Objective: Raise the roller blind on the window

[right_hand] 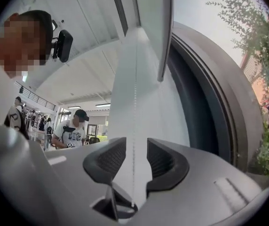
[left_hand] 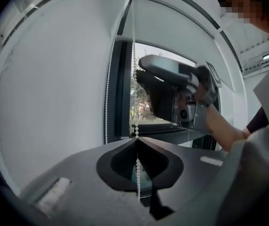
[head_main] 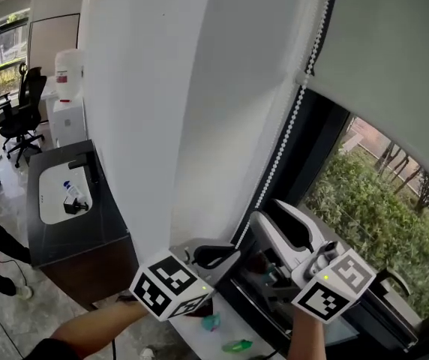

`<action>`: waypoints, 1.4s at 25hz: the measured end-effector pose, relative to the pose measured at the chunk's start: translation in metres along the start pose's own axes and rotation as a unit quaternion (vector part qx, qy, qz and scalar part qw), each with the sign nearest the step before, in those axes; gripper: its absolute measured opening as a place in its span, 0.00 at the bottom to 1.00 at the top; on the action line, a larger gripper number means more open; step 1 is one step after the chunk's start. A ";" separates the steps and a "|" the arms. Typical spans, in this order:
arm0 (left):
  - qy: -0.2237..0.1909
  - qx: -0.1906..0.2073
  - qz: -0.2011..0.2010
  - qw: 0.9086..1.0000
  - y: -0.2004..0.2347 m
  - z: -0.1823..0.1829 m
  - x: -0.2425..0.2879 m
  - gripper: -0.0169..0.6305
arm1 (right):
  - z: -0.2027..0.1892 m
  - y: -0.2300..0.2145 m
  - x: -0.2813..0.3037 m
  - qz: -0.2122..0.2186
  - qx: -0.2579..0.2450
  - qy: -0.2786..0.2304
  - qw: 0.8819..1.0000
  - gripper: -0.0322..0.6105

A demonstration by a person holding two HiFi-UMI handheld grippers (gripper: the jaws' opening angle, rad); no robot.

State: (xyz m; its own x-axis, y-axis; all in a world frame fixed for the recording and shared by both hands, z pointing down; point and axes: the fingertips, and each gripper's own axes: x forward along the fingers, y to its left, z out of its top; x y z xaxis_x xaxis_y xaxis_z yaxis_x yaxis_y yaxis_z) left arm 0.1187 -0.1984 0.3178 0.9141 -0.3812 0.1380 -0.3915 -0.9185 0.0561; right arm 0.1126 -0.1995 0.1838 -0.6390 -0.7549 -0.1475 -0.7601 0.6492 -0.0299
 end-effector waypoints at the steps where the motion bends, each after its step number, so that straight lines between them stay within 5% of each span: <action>1: 0.005 0.000 -0.002 1.000 -0.001 -0.004 0.000 0.05 | 0.003 0.002 0.007 0.004 -0.004 0.002 1.000 0.25; 9: 0.007 -0.009 -0.003 1.000 0.000 -0.015 -0.009 0.05 | 0.017 0.016 0.022 0.009 -0.028 -0.014 0.999 0.08; 13: -0.006 -0.056 -0.066 0.996 -0.005 -0.014 -0.019 0.05 | 0.012 0.011 0.022 -0.015 -0.062 -0.025 0.998 0.07; 19: -0.137 -0.060 -0.078 0.986 -0.007 0.057 -0.052 0.18 | 0.006 0.007 0.006 -0.021 -0.051 -0.039 0.998 0.06; 23: -0.171 -0.039 -0.061 0.983 0.001 0.093 -0.059 0.18 | -0.001 0.012 0.000 -0.021 -0.062 -0.033 0.997 0.06; 35: -0.126 0.029 -0.072 0.989 -0.010 0.110 -0.035 0.18 | -0.127 0.022 -0.016 -0.026 -0.029 0.070 0.997 0.06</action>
State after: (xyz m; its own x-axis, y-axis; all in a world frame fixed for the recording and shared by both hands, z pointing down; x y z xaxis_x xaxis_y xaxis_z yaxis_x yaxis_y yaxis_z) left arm 0.1018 -0.1878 0.2036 0.9601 -0.2534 -0.1181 -0.2552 -0.9669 -0.0005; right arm 0.0916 -0.1852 0.3109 -0.6052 -0.7960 -0.0078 -0.7959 0.6049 0.0240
